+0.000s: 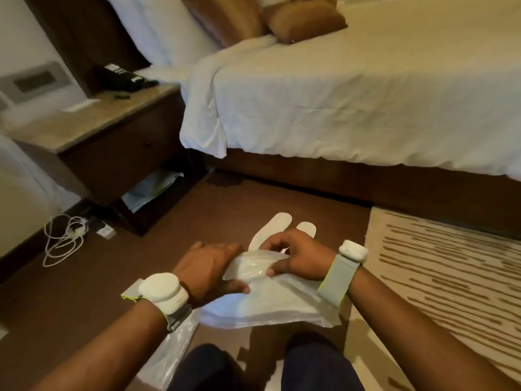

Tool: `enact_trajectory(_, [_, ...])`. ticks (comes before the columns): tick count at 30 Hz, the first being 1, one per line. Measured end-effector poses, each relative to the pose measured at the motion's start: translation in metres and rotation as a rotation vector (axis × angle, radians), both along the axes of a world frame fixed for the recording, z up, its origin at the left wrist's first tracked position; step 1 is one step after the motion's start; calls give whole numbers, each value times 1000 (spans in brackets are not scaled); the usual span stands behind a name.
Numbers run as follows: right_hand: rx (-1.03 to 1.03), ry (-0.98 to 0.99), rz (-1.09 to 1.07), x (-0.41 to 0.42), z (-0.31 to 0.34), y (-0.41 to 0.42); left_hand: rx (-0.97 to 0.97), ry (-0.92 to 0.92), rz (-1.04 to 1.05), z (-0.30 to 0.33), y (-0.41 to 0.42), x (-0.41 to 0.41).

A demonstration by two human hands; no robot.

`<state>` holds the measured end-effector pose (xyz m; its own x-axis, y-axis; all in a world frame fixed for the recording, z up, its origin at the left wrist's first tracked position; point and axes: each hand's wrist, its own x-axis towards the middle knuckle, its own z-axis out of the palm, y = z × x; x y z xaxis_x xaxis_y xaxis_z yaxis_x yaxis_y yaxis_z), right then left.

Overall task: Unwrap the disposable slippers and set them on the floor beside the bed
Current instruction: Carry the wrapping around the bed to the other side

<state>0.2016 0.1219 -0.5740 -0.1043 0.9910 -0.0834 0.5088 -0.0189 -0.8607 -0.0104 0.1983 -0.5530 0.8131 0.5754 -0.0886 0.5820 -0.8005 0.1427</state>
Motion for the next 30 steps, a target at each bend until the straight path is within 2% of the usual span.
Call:
enact_trajectory(5, [134, 46, -14, -42, 20, -72, 91, 37, -144, 30, -72, -6])
enact_trajectory(13, [128, -35, 12, -57, 54, -67, 195, 43, -141, 58, -71, -27])
enact_trajectory(18, [-4, -138, 64, -71, 124, -62, 3, 35, -80, 117, -74, -49])
enact_trajectory(25, [-118, -14, -48, -61, 211, -99, -290, 20, -95, 201, -87, -40])
enact_trajectory(28, [-215, 31, -114, -52, 250, -123, -323, 164, -105, 232, -87, -17])
enact_trajectory(30, [-202, 20, -157, -46, 288, -139, -324, 126, -103, 269, -98, -5])
